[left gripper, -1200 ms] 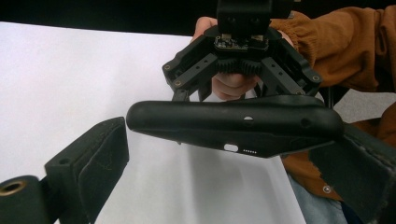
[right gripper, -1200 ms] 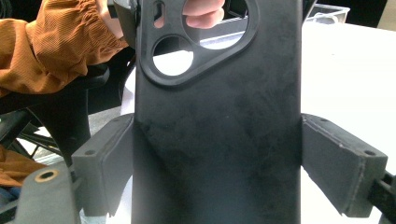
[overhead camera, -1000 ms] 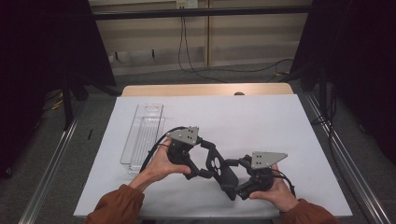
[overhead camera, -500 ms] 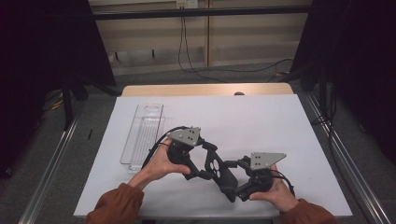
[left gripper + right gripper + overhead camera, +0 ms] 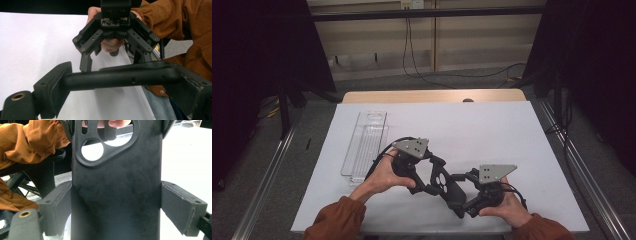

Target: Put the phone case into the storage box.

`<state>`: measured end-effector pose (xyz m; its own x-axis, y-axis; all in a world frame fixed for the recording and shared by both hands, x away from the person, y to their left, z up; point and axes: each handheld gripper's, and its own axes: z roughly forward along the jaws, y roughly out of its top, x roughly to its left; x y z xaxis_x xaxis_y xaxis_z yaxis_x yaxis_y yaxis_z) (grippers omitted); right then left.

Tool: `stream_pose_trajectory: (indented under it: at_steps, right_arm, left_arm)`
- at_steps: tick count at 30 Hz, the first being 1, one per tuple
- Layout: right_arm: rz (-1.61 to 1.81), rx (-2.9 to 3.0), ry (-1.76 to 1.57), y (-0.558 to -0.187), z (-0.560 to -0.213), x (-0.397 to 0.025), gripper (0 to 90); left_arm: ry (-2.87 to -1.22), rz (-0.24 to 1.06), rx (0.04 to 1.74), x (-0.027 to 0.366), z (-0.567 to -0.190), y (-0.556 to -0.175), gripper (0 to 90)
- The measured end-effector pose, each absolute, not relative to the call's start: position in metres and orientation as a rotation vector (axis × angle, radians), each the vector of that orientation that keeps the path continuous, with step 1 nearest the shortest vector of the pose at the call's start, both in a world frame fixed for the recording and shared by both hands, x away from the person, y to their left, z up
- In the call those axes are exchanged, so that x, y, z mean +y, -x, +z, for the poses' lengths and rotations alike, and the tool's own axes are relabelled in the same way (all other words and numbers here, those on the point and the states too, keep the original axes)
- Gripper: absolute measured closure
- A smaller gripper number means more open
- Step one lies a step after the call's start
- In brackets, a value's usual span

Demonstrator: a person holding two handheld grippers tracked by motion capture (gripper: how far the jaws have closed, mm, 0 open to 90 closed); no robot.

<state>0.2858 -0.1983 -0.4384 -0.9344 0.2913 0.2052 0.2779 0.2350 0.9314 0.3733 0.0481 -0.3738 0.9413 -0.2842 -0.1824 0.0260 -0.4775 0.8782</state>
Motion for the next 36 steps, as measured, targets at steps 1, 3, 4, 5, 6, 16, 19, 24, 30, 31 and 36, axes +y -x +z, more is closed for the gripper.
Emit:
stream_pose_trajectory:
  at_steps: [1,3,4,5,6,16,19,24,30,31,36]
  right_arm:
    - [1.854,2.464,-0.567,-0.2856,-0.4385,-0.1982,14.5]
    - [1.851,2.462,-0.564,-0.2857,-0.4383,-0.1986,14.4]
    - [1.851,2.464,-0.563,-0.2858,-0.4384,-0.1987,14.5]
    - [1.851,2.466,-0.565,-0.2855,-0.4385,-0.1988,14.4]
    - [1.851,2.467,-0.567,-0.2855,-0.4387,-0.1987,14.4]
    - [1.838,2.475,-0.56,-0.2853,-0.4391,-0.1983,14.5]
    - [1.836,2.474,-0.558,-0.2854,-0.4391,-0.1984,14.4]
    - [1.832,2.471,-0.554,-0.286,-0.4384,-0.1995,14.0]
    - [1.829,2.461,-0.561,-0.287,-0.4383,-0.2009,13.6]
    - [1.83,2.459,-0.565,-0.2876,-0.4382,-0.2014,13.5]
    - [1.848,2.455,-0.582,-0.2883,-0.4385,-0.2017,13.0]
  left_arm:
    - [-2.039,-0.371,-0.181,0.0481,-0.3737,-0.3731,11.9]
    - [-2.042,-0.369,-0.183,0.0478,-0.3738,-0.3732,11.9]
    - [-2.044,-0.377,-0.18,0.0479,-0.374,-0.3733,12.0]
    - [-2.045,-0.382,-0.176,0.0479,-0.3743,-0.3736,12.1]
    - [-2.047,-0.387,-0.175,0.0479,-0.3746,-0.3736,12.3]
    - [-2.061,-0.388,-0.162,0.0479,-0.3744,-0.3726,13.6]
    - [-2.064,-0.381,-0.16,0.0478,-0.3738,-0.3725,13.9]
    - [-2.057,-0.374,-0.141,0.0469,-0.3736,-0.3722,14.2]
    - [-2.062,-0.367,-0.115,0.0454,-0.3724,-0.3717,14.4]
    - [-2.064,-0.362,-0.116,0.045,-0.3722,-0.3721,14.4]
    - [-2.061,-0.365,-0.097,0.044,-0.3712,-0.3717,14.4]
